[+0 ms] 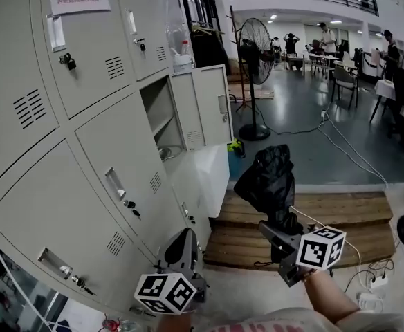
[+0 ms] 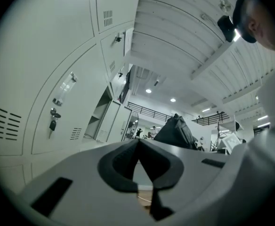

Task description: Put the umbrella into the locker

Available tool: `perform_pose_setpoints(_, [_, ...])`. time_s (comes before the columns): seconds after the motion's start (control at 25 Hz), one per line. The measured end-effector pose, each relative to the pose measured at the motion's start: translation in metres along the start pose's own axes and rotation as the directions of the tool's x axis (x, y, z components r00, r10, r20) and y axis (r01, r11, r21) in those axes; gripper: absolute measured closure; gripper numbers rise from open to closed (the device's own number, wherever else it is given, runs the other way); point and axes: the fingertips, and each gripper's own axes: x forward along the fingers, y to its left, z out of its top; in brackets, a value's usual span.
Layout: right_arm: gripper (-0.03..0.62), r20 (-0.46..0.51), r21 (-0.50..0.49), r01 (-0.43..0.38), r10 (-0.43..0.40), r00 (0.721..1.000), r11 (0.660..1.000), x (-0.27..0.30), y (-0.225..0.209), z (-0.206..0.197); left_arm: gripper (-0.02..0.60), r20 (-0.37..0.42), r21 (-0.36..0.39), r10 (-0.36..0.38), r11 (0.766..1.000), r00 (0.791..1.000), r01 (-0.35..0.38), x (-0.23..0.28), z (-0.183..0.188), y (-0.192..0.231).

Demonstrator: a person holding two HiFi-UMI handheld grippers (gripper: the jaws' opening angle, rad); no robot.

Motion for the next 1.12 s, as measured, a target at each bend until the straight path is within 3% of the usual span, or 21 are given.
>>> perform_pose_setpoints(0.56, [0.351,-0.074,0.059,0.004,0.001,0.997,0.998,0.056,-0.054,-0.030,0.580,-0.064,-0.055,0.014,0.998,0.998,-0.018,0.062,-0.038,0.040])
perform_pose_setpoints(0.8, [0.352,-0.083,0.098,-0.009,0.017,0.996,0.995,0.111,-0.075,-0.018,0.580,-0.054,-0.034,0.025,0.999,0.998,-0.027,0.109,-0.020,0.076])
perform_pose_setpoints(1.12, [0.352,-0.069,0.043,-0.045,0.048,0.997,0.998,0.193,-0.084,0.028,0.580,-0.041,-0.005,-0.024,1.000,0.999,0.024,0.183,0.017,0.115])
